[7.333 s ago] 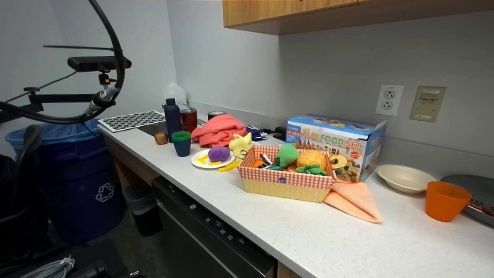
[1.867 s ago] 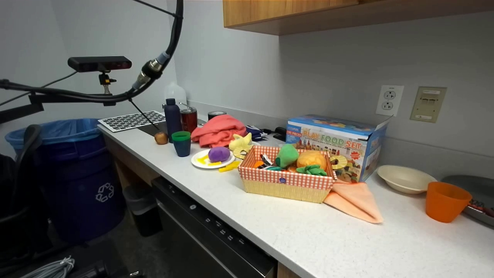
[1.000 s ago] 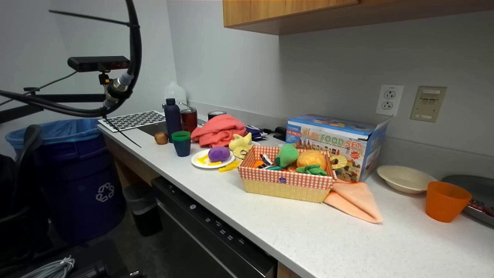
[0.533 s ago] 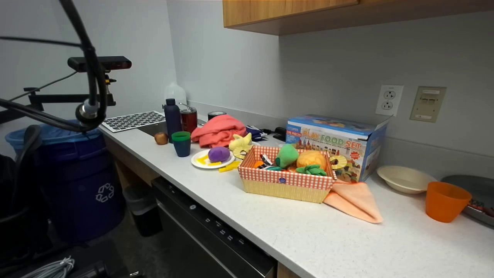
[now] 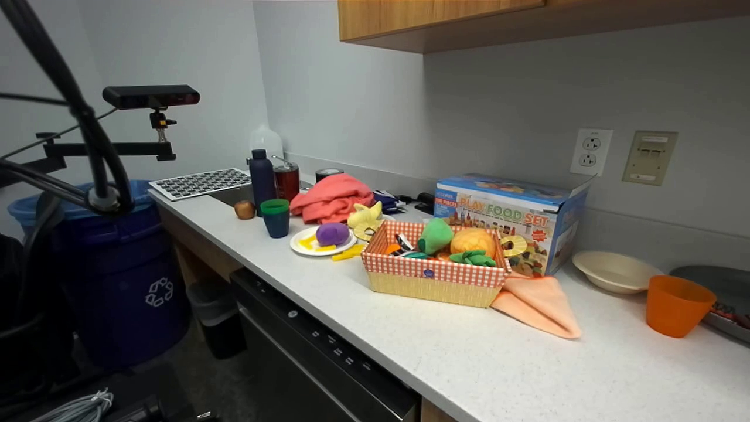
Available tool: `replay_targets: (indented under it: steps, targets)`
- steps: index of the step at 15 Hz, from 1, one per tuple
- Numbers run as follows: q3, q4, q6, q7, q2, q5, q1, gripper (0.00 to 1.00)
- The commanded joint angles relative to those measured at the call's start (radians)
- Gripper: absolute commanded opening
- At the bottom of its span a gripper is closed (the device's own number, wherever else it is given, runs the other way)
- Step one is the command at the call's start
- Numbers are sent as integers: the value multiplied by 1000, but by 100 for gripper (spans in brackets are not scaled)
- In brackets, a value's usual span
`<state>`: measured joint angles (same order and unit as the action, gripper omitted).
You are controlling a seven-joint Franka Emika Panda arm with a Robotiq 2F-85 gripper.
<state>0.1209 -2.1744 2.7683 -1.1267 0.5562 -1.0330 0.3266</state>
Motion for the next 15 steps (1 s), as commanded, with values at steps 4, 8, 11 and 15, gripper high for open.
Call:
replay_targets:
  steps: [4, 8, 11, 15]
  targets:
    - [110, -131, 105, 8, 134, 44, 2, 100]
    - [216, -150, 283, 41, 120, 67, -52, 100]
    - [194, -135, 278, 13, 86, 38, -27, 100]
    - [202, -138, 279, 13, 95, 42, -32, 100]
